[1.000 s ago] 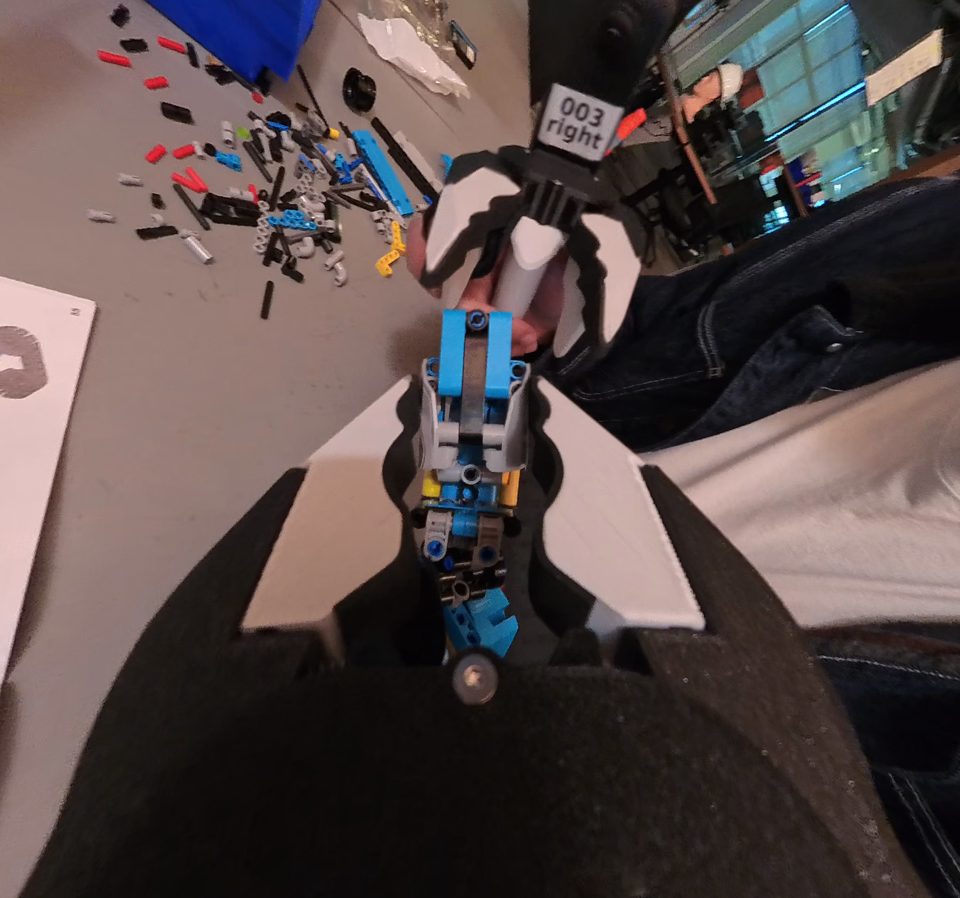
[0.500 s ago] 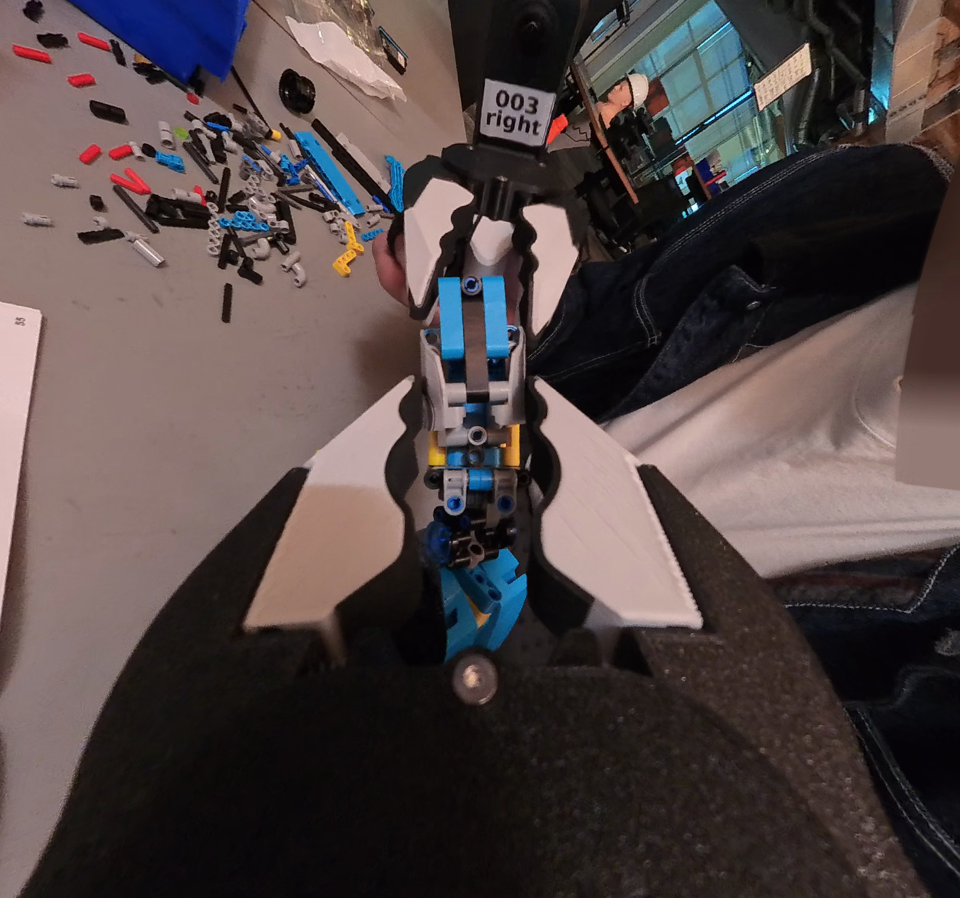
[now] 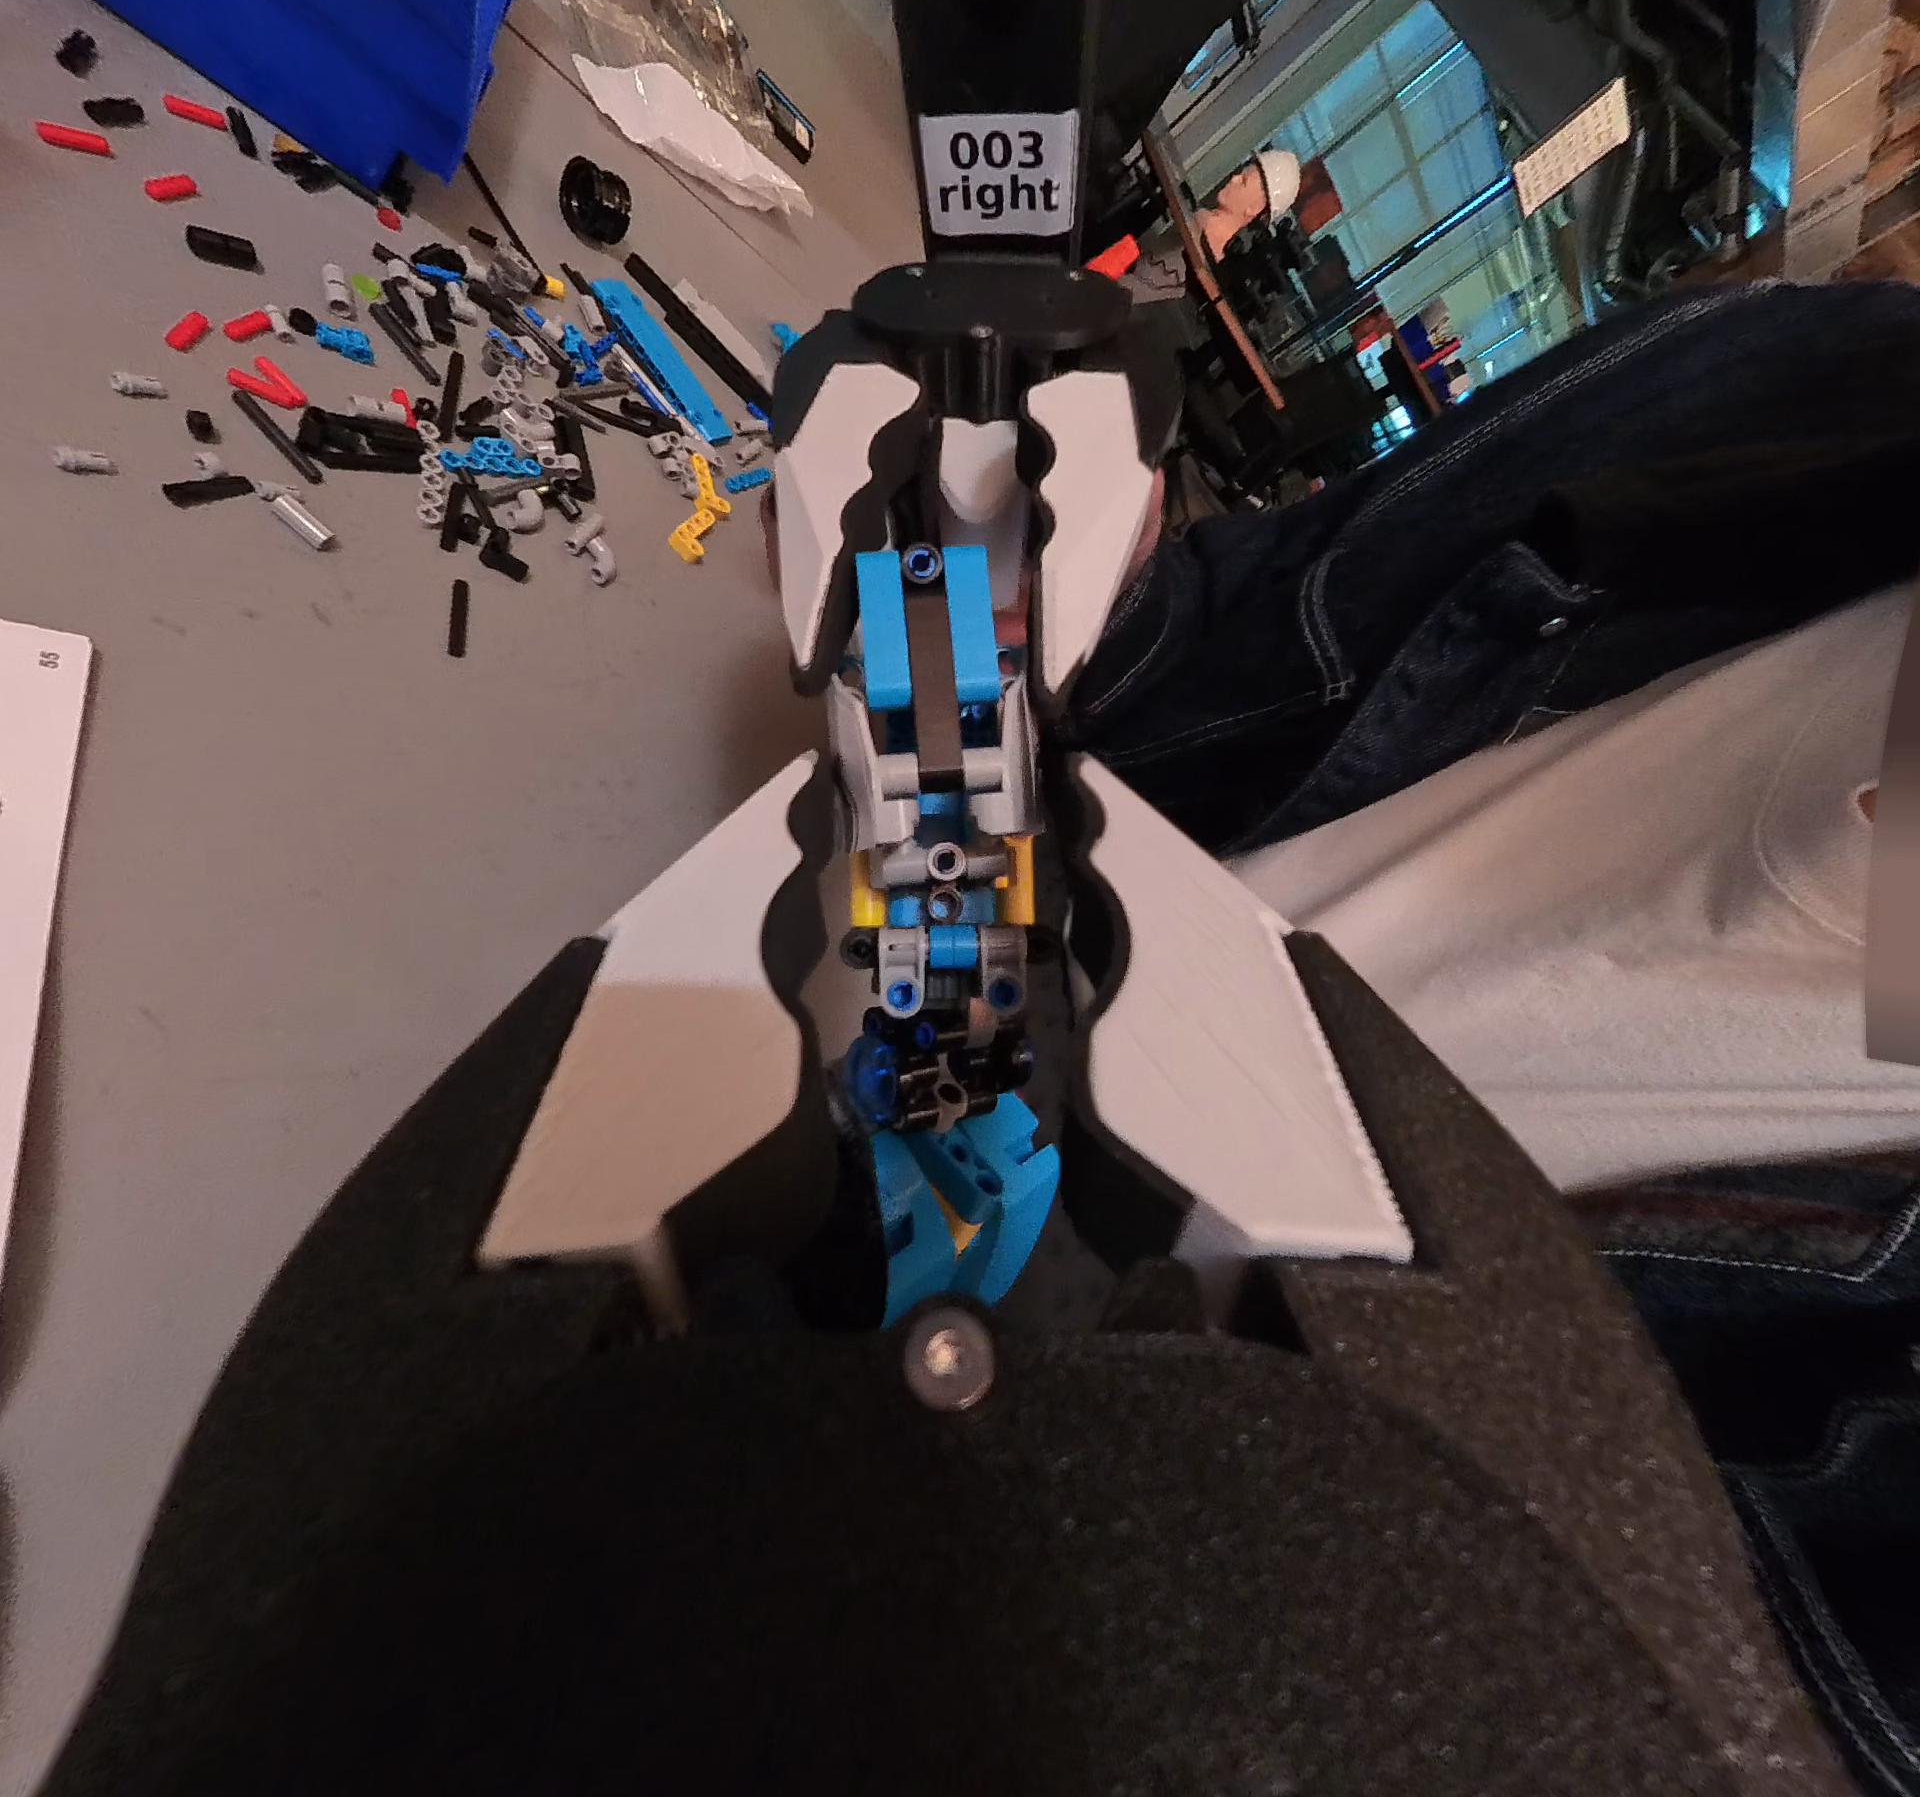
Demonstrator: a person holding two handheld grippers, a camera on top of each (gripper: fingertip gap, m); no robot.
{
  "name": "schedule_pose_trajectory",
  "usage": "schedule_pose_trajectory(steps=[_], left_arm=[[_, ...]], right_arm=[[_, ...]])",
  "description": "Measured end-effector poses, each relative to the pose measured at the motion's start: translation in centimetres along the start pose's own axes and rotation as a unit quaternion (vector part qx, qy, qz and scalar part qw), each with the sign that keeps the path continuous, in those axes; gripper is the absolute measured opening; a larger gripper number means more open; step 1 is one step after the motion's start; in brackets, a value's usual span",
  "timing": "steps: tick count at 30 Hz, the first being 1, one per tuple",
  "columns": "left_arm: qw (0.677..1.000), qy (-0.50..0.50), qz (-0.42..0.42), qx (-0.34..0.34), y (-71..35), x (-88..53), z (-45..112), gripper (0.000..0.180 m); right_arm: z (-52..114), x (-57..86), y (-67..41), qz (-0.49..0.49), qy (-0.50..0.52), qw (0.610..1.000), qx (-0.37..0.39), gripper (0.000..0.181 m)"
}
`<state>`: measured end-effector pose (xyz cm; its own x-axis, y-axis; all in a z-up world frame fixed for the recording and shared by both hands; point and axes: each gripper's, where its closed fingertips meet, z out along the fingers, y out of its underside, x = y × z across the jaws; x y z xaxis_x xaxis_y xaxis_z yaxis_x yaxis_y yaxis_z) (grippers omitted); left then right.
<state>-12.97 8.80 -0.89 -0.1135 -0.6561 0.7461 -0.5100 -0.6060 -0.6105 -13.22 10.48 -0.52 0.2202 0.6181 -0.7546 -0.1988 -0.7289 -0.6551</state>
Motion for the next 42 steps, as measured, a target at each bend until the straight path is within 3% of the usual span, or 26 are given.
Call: schedule_pose_trajectory(steps=[10,13,15,17,19,21,23,31,42], left_arm=[[0.998,0.04,-0.032,0.029,-0.5,-0.1,-0.2,0.034],[0.997,0.057,-0.04,0.044,-0.7,0.1,-0.6,0.035],[0.997,0.053,-0.029,0.053,-0.7,0.2,-1.1,0.048],[0.999,0.03,0.003,0.045,-0.2,0.2,-1.3,0.058],[0.999,0.002,0.039,0.024,0.4,0.2,-0.9,0.062],[0.998,-0.01,0.056,-0.002,1.0,0.1,-0.2,0.059],[0.998,-0.015,0.065,-0.02,1.3,0.0,0.4,0.045],[0.998,-0.011,0.057,-0.019,1.1,-0.2,0.9,0.04],[0.999,0.006,0.038,-0.018,1.0,-0.3,1.2,0.04]], right_arm=[[0.1,-0.2,0.0,-0.013,0.032,0.999,-0.01,0.036],[-0.3,-0.2,-0.5,-0.078,0.06,0.995,-0.007,0.039],[-1.4,-1.0,-1.4,-0.16,0.08,0.984,0.013,0.047],[-2.7,-1.8,-2.0,-0.311,0.141,0.94,0.025,0.052],[-3.0,-2.9,-0.9,-0.456,0.191,0.869,-0.001,0.058],[-2.1,-4.0,0.8,-0.552,0.21,0.806,-0.031,0.061],[-1.0,-3.9,2.0,-0.616,0.235,0.749,-0.065,0.063],[0.9,-0.8,3.4,-0.694,0.295,0.626,-0.199,0.079],[-0.1,0.0,4.0,-0.731,0.338,0.55,-0.221,0.085]])
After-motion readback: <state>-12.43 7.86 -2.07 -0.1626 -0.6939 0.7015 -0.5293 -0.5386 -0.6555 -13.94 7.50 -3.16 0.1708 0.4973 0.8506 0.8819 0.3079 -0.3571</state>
